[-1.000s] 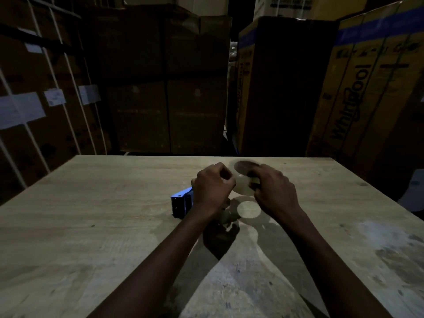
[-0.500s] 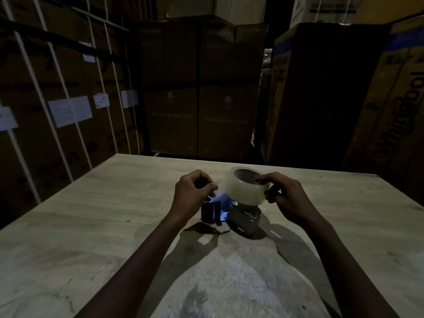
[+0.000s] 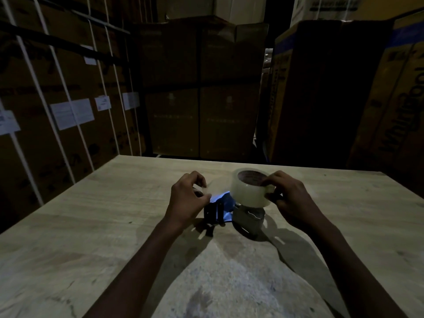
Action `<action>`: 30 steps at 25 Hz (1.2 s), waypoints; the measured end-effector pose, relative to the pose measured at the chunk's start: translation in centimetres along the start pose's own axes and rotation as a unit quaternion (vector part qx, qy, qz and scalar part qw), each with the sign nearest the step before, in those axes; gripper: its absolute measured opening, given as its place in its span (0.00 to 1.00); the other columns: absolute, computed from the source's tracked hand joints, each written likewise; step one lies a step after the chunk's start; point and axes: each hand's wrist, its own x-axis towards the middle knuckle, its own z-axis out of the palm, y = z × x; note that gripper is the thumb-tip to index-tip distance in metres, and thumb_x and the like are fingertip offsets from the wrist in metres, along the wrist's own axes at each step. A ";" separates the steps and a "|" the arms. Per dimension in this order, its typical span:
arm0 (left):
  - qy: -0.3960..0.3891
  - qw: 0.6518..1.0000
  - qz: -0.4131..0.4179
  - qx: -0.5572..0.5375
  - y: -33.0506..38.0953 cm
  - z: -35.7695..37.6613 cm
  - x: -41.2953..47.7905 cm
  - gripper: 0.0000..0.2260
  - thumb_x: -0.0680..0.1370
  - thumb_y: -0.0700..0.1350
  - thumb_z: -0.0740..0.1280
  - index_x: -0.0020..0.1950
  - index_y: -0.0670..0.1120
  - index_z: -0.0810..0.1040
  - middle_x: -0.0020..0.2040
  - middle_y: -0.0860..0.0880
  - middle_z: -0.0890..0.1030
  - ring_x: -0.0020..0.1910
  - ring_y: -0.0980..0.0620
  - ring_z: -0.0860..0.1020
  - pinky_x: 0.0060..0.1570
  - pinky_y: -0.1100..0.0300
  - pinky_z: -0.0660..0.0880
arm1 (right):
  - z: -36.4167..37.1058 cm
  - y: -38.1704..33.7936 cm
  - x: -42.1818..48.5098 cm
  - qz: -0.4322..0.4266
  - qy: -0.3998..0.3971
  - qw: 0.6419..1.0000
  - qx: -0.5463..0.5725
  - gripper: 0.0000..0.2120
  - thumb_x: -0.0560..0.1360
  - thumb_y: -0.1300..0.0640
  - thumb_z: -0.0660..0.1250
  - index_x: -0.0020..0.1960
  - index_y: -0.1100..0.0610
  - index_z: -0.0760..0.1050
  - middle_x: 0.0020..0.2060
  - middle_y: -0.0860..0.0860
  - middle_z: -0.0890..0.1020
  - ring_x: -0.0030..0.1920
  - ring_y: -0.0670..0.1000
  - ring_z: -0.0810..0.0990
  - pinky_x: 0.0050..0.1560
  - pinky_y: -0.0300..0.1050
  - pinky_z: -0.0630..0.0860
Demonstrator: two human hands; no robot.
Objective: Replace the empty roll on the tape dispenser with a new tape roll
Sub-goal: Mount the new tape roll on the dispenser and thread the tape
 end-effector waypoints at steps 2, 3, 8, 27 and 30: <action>-0.019 1.000 -0.006 0.006 0.1 -0.1 -0.1 0.15 0.69 0.36 0.74 0.44 0.50 0.72 0.44 0.51 0.78 0.37 0.57 0.79 0.33 0.73 0.74 | 0.0 -0.2 0.1 0.002 -0.004 1.000 -0.002 0.13 0.72 0.67 0.67 0.55 0.55 0.77 0.50 0.43 0.72 0.45 0.46 0.75 0.42 0.40 0.75; -0.028 0.999 -0.004 0.015 0.1 -0.1 -0.2 0.15 0.69 0.36 0.74 0.45 0.50 0.71 0.42 0.51 0.78 0.37 0.57 0.79 0.32 0.72 0.75 | 0.0 -0.3 0.1 0.005 -0.007 1.000 -0.002 0.14 0.72 0.66 0.67 0.55 0.55 0.77 0.50 0.43 0.72 0.44 0.46 0.75 0.42 0.41 0.75; -0.051 0.998 -0.003 0.048 0.0 0.1 -0.6 0.16 0.70 0.36 0.73 0.48 0.50 0.70 0.38 0.52 0.78 0.37 0.59 0.79 0.34 0.69 0.77 | 0.2 -0.7 0.1 0.012 -0.022 1.000 -0.012 0.14 0.72 0.65 0.68 0.55 0.55 0.77 0.53 0.46 0.75 0.49 0.48 0.75 0.45 0.49 0.79; -0.212 0.969 -0.053 0.112 -0.1 -1.3 -0.1 0.20 0.69 0.38 0.73 0.55 0.50 0.69 0.39 0.47 0.80 0.38 0.51 0.81 0.40 0.55 0.81 | -0.5 -1.5 -0.2 0.005 -0.099 0.995 0.003 0.12 0.68 0.63 0.74 0.50 0.53 0.80 0.44 0.39 0.73 0.43 0.43 0.75 0.41 0.36 0.73; -0.229 0.963 -0.058 0.134 -0.5 -1.5 -0.1 0.18 0.68 0.38 0.72 0.51 0.51 0.69 0.38 0.47 0.81 0.38 0.48 0.81 0.41 0.49 0.80 | -0.8 -1.6 -0.3 0.016 -0.115 0.993 0.007 0.12 0.67 0.64 0.74 0.49 0.53 0.80 0.41 0.36 0.72 0.40 0.38 0.72 0.38 0.31 0.68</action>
